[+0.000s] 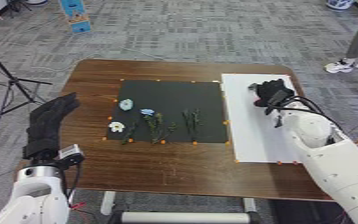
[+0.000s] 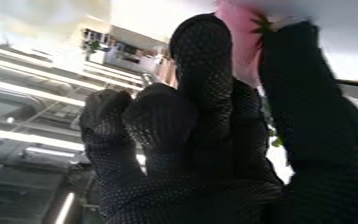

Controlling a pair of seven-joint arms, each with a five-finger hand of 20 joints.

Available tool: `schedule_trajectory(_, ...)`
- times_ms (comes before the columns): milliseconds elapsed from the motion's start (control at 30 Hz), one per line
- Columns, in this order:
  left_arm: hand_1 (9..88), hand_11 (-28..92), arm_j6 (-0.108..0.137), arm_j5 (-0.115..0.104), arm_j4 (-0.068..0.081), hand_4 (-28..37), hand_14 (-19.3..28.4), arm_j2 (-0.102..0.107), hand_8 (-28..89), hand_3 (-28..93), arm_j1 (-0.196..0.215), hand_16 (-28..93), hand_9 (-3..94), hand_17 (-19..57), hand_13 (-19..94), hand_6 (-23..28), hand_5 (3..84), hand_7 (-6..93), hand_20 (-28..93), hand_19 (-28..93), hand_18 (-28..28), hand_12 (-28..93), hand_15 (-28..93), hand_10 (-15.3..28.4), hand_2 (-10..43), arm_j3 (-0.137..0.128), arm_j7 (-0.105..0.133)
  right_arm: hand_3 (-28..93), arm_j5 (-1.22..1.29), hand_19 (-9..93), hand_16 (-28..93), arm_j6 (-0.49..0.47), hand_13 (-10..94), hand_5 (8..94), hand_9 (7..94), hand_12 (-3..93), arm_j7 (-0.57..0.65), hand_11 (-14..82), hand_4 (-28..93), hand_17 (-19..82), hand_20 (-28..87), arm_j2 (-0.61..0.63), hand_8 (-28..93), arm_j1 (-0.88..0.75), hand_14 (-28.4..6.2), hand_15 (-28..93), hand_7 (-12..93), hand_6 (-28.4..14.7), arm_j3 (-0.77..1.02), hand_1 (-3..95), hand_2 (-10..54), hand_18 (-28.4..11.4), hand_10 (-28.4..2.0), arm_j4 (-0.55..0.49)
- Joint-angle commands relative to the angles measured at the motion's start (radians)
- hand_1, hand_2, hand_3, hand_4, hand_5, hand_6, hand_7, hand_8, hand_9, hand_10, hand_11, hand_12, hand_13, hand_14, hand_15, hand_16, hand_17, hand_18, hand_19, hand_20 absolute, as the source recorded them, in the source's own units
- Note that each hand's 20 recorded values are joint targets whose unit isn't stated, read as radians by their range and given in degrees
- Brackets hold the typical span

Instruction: Arrange flowers

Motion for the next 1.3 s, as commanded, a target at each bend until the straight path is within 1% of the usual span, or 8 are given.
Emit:
schedule_trajectory(33, 29.0, 20, 0.0, 0.005, -0.008, -28.3, 12.8, -0.001, -9, 72, 0.01, -3, 52.7, 10.1, 41, 3.3, 52.2, 16.6, 17, 6, 7.7, 10, 13, 13.3, 17.4, -0.015, -0.006, 49, 0.098, 80, 41, 0.035, 78, 74.6, 86.9, 29.4, 0.05, 37.4, -20, 37, 63, 0.088, 12, 0.028, -9.4, 69, 30, 2.4, -0.098, 56.9, -0.8, -24.3, -9.2, -0.075)
schedule_trajectory(200, 29.0, 20, 0.023, -0.007, 0.001, -28.3, 12.7, 0.011, -9, 72, 0.034, -3, 52.7, 10.1, 40, 3.4, 52.3, 16.4, 17, 6, 7.7, 9, 13, 13.4, 17.4, -0.055, 0.011, 49, 0.201, 80, 42, 0.074, 78, 75.3, 87.2, 29.4, 0.071, 37.4, -20, 37, 63, 0.147, 13, 0.095, -9.3, 69, 29, 2.0, -0.184, 57.4, -0.7, -24.1, -9.0, -0.194)
schedule_trajectory(400, 29.3, 20, 0.053, -0.03, 0.041, -28.2, 12.4, 0.035, -9, 72, 0.038, -3, 52.8, 11.9, 40, 3.1, 53.0, 16.5, 17, 5, 5.8, 9, 13, 13.5, 22.0, -0.083, 0.022, 50, 0.271, 80, 42, 0.078, 78, 75.7, 87.2, 29.6, 0.07, 37.3, -20, 37, 63, 0.16, 14, 0.205, -9.2, 69, 29, 1.7, -0.323, 57.4, -0.7, -24.0, -9.0, -0.295)
schedule_trajectory(500, 29.7, 20, 0.062, -0.048, 0.049, -28.3, 12.4, 0.038, -9, 71, 0.053, -3, 52.9, 12.6, 41, 3.2, 53.2, 16.7, 17, 5, 5.4, 9, 13, 13.5, 22.9, -0.095, 0.021, 50, 0.287, 81, 42, 0.074, 78, 75.8, 87.2, 29.7, 0.069, 37.2, -20, 37, 63, 0.123, 14, 0.25, -9.2, 69, 28, 1.6, -0.392, 57.4, -0.7, -24.0, -8.9, -0.312)
schedule_trajectory(733, 30.1, 20, 0.06, -0.037, 0.04, -28.3, 12.5, 0.018, -9, 71, 0.074, -3, 53.1, 13.0, 41, 3.4, 53.2, 16.7, 18, 5, 5.7, 9, 13, 13.6, 23.2, -0.097, 0.015, 50, 0.244, 81, 42, 0.062, 78, 76.0, 87.3, 29.7, 0.001, 37.1, -21, 37, 63, -0.047, 13, 0.255, -9.1, 70, 28, 1.7, -0.432, 57.2, -0.7, -24.1, -8.8, -0.245)
schedule_trajectory(900, 30.1, 20, 0.047, -0.03, 0.041, -28.3, 12.6, 0.025, -9, 71, 0.057, -3, 53.1, 12.8, 41, 3.5, 53.3, 16.6, 18, 5, 5.9, 9, 13, 13.6, 23.3, -0.089, 0.011, 51, 0.205, 81, 42, 0.065, 78, 76.1, 87.3, 29.8, -0.02, 37.1, -21, 37, 63, -0.115, 13, 0.257, -9.2, 70, 28, 1.8, -0.462, 56.9, -0.9, -24.1, -8.8, -0.211)
schedule_trajectory(1000, 30.1, 20, 0.044, -0.032, 0.033, -28.3, 12.6, 0.025, -9, 71, 0.059, -3, 53.1, 12.6, 41, 3.5, 53.3, 16.6, 18, 5, 6.0, 9, 13, 13.6, 23.3, -0.092, 0.016, 51, 0.179, 81, 42, 0.069, 78, 76.1, 87.3, 29.8, -0.033, 37.1, -22, 37, 63, -0.139, 13, 0.257, -9.2, 70, 28, 1.8, -0.471, 57.0, -0.8, -24.1, -8.8, -0.198)
schedule_trajectory(1300, 30.0, 20, 0.035, -0.019, 0.016, -28.3, 12.6, 0.021, -9, 71, 0.045, -3, 53.0, 12.1, 41, 3.4, 53.2, 16.5, 18, 5, 6.1, 9, 13, 13.6, 23.3, -0.087, 0.008, 51, 0.122, 81, 42, 0.032, 78, 76.1, 87.2, 29.8, -0.074, 37.0, -22, 37, 63, -0.195, 12, 0.207, -9.2, 71, 28, 2.0, -0.433, 56.6, -0.9, -24.1, -8.7, -0.141)
